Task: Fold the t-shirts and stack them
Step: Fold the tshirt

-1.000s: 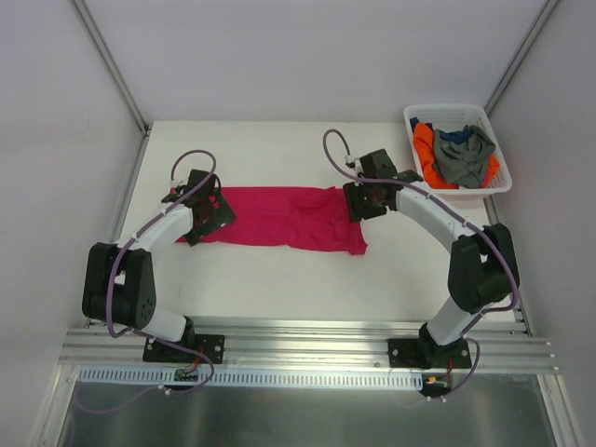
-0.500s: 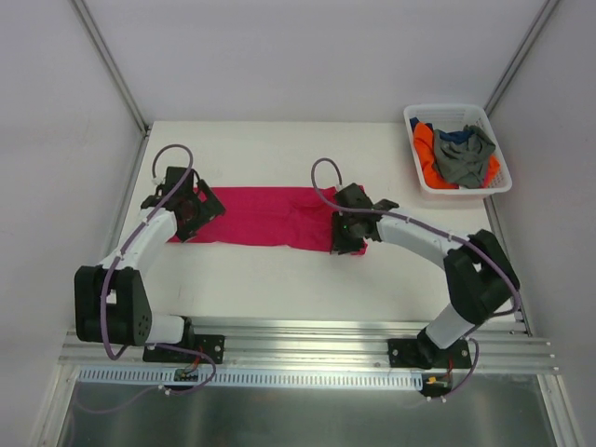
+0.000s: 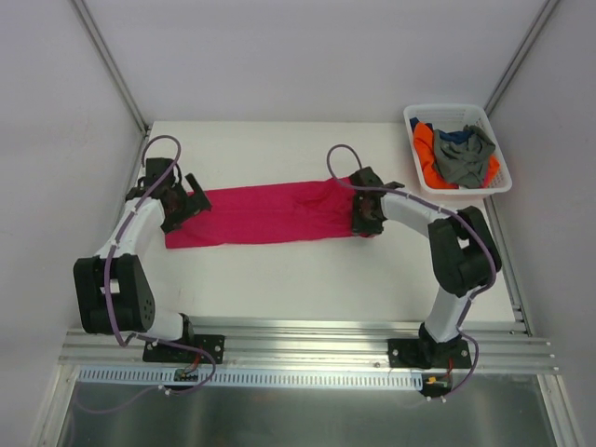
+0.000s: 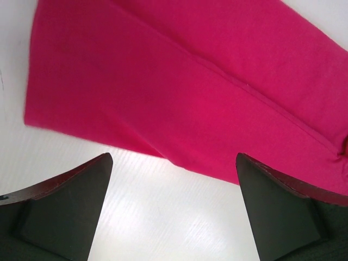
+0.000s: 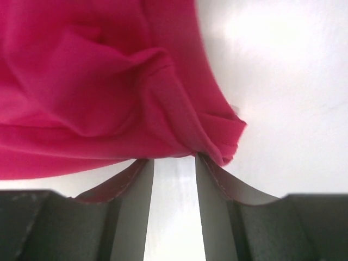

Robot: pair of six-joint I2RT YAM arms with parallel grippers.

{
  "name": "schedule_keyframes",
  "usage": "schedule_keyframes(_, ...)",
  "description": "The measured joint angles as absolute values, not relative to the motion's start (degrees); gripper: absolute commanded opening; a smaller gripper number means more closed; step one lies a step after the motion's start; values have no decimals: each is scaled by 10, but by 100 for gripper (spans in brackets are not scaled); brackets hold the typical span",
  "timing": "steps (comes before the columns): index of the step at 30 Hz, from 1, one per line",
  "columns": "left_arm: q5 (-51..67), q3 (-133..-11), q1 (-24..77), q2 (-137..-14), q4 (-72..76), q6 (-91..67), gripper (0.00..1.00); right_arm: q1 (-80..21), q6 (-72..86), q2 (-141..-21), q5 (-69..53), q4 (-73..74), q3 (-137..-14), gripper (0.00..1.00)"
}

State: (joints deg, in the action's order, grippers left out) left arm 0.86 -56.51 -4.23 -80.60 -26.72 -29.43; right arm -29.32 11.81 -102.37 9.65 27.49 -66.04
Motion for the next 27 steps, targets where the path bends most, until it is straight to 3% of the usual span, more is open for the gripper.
schedule_keyframes(3,36,-597,-48,-825,-274,-248,99,-249,97,-1040,92,288,-688,49)
schedule_keyframes(6,77,-643,-49,-837,-276,-208,95,-237,91,-1028,87,322,-724,78)
schedule_keyframes(7,87,-659,-49,-840,-276,-197,95,-241,91,-1021,85,330,-737,95)
schedule_keyframes(8,93,-671,-49,-842,-275,-187,95,-249,95,-1010,84,342,-755,100)
schedule_keyframes(14,98,-704,-44,-843,-265,-149,99,-328,170,-954,90,356,-866,97)
schedule_keyframes(18,80,-703,-25,-849,-264,-103,99,-352,285,-950,124,319,-834,97)
schedule_keyframes(27,140,-637,18,-866,-190,78,99,-360,482,-1117,196,373,-870,97)
